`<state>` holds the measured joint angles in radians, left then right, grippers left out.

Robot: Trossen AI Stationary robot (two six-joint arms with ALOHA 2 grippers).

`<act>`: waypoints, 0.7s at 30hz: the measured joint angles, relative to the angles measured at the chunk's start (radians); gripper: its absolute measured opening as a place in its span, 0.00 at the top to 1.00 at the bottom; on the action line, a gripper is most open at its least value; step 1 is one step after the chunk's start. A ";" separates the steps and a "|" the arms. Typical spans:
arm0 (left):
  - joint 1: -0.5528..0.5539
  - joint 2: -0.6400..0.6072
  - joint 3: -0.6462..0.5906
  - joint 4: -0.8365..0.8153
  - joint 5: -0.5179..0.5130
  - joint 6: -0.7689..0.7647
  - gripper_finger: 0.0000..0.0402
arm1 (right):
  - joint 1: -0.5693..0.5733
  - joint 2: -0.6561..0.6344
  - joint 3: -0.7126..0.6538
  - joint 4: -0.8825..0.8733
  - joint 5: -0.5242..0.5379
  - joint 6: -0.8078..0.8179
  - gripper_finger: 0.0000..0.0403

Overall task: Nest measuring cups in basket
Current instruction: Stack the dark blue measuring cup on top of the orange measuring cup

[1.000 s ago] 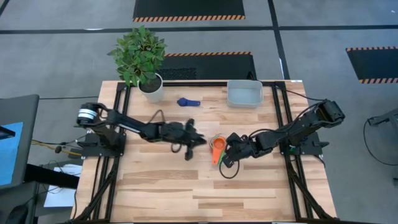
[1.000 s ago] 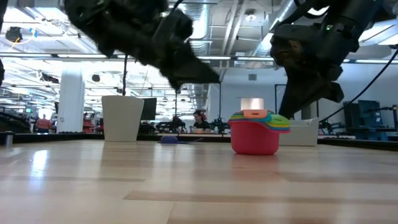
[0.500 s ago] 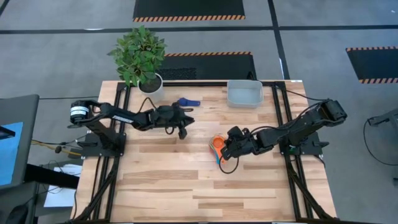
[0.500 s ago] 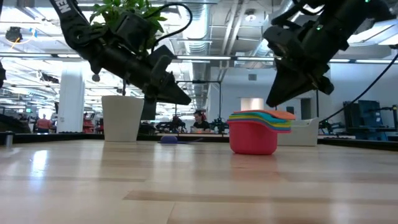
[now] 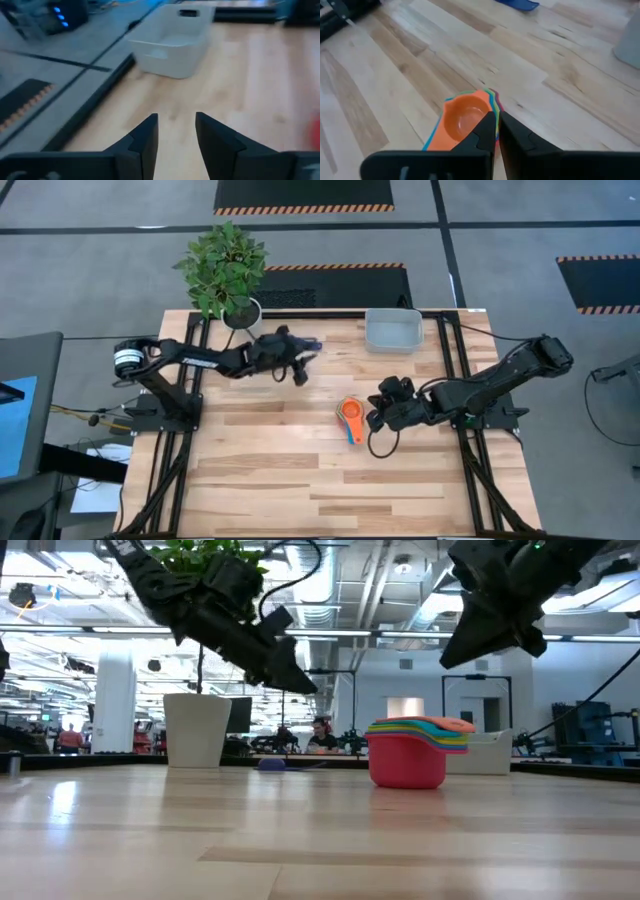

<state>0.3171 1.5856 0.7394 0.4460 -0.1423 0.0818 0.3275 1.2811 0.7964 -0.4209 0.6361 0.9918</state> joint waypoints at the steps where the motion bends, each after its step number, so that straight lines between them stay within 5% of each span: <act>1: 0.019 0.017 0.021 -0.009 0.005 0.016 0.70 | 0.000 0.007 0.001 0.005 0.000 0.001 0.88; 10: 0.139 0.252 0.237 -0.193 0.063 0.078 0.67 | -0.002 0.050 0.000 0.008 -0.013 0.039 0.88; 21: 0.121 0.449 0.484 -0.466 -0.049 -0.013 0.49 | 0.050 0.046 0.000 0.015 -0.031 0.111 0.88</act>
<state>0.4386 2.0346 1.2236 -0.0197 -0.1910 0.0687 0.3779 1.3273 0.7959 -0.4062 0.6052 1.1025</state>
